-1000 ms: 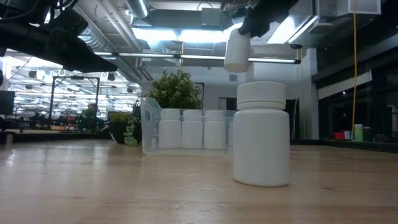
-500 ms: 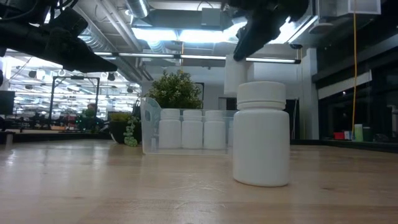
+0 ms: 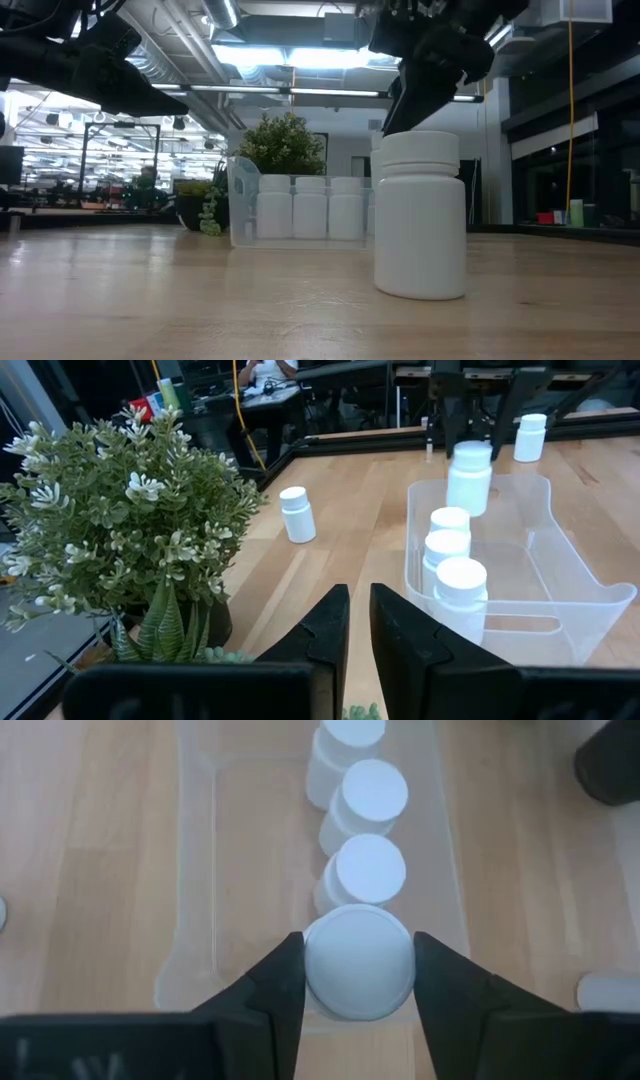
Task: Pick and place pill bottles into a basket
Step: Put the pill bottle into the bin
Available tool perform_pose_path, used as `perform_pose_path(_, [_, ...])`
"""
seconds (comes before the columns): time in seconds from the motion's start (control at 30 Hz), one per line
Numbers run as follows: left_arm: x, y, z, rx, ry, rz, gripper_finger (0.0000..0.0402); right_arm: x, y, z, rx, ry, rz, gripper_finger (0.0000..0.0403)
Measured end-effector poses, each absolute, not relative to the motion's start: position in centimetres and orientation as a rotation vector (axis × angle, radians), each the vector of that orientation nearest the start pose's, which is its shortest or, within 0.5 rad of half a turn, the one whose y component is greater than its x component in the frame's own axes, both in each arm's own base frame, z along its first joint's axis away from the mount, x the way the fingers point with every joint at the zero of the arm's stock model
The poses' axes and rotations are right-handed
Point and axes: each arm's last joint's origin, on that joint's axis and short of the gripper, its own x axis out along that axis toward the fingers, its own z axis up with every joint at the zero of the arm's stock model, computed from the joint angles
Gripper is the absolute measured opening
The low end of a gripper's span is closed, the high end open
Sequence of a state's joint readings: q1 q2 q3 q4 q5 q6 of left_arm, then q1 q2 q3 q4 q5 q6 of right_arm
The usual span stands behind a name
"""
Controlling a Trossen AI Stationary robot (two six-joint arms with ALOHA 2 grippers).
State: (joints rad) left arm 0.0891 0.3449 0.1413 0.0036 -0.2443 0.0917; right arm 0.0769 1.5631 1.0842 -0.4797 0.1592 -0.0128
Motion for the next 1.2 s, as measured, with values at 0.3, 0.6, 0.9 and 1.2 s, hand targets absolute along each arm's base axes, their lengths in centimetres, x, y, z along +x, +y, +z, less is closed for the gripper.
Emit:
perform_pose_path(0.3, [11.6,1.7,18.3,0.106,0.215,0.323,0.0039,31.9,1.7,22.4,-0.134,0.923,-0.070,0.0148])
perform_pose_path(0.6, [11.6,1.7,18.3,0.106,0.216,0.323,0.0041,32.2,1.0,22.0,-0.122,0.924,-0.091,0.0148])
perform_pose_path(0.9, [11.6,1.7,18.3,0.107,0.220,0.323,0.0039,32.9,0.2,20.4,-0.118,0.977,-0.109,0.0148])
perform_pose_path(1.2, [11.6,1.7,18.3,0.107,0.219,0.323,0.0042,33.2,-0.3,19.7,-0.095,0.991,-0.104,0.0148])
